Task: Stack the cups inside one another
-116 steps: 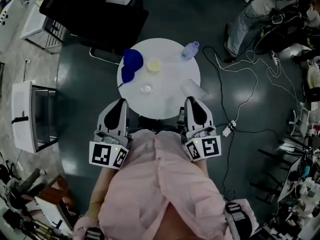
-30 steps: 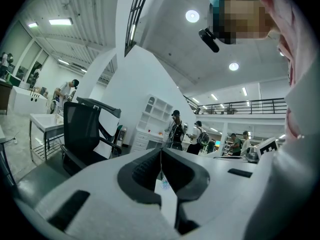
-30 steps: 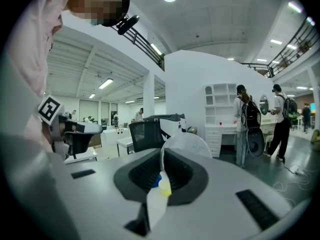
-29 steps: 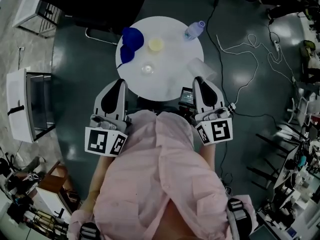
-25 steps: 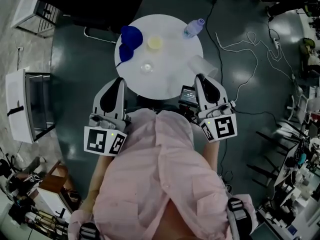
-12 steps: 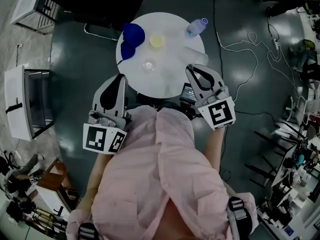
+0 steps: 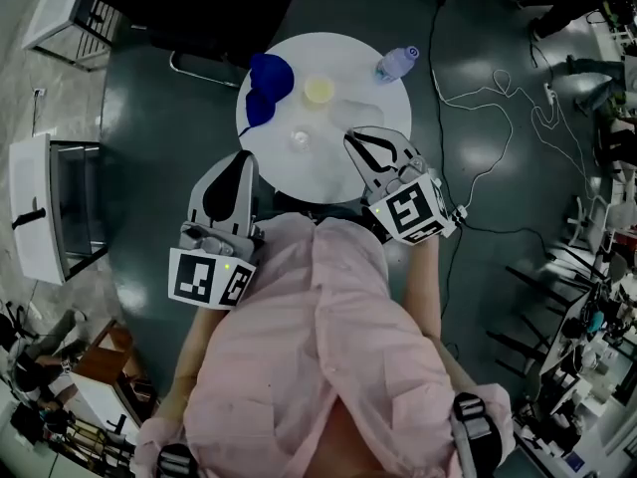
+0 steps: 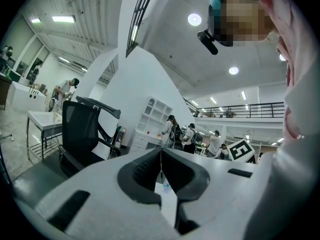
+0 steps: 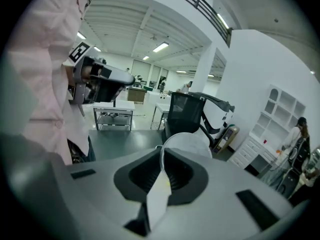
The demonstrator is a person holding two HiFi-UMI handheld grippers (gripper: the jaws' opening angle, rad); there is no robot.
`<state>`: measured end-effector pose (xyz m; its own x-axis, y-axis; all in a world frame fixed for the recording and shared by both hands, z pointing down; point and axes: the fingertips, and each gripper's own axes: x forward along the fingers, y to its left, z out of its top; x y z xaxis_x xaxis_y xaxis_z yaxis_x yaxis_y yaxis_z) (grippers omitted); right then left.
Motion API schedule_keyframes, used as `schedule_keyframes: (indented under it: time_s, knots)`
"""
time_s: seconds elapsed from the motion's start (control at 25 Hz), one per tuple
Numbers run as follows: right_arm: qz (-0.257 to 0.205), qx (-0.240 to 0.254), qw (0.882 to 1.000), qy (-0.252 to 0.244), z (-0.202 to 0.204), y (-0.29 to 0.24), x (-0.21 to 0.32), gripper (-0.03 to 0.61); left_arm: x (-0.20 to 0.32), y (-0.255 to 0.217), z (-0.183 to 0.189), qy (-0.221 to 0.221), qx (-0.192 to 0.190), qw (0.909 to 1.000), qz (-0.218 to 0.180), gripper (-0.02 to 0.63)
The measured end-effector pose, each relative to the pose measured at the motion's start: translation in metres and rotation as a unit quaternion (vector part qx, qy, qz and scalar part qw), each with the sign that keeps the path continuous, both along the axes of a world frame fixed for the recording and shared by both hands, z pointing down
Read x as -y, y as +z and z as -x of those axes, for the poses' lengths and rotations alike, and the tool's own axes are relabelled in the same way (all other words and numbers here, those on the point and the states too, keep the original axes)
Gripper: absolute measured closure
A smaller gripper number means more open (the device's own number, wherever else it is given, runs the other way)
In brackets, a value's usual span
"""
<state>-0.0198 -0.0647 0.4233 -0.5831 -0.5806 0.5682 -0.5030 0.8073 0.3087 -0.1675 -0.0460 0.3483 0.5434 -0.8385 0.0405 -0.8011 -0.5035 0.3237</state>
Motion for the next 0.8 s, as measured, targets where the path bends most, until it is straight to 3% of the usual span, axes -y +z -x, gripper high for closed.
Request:
schedule_keyframes:
  time_s: [0.4, 0.8]
  knots:
    - [0.065, -0.085, 0.991, -0.075, 0.036, 0.071, -0.005, 0.541, 0.001, 0.001, 0.007, -0.002, -0.001, 1.0, 0.006, 0.594]
    - [0.105, -0.126, 0.979, -0.12, 0.047, 0.124, 0.0, 0.541, 0.003, 0.002, 0.016, -0.02, -0.001, 0.9998, 0.009, 0.594]
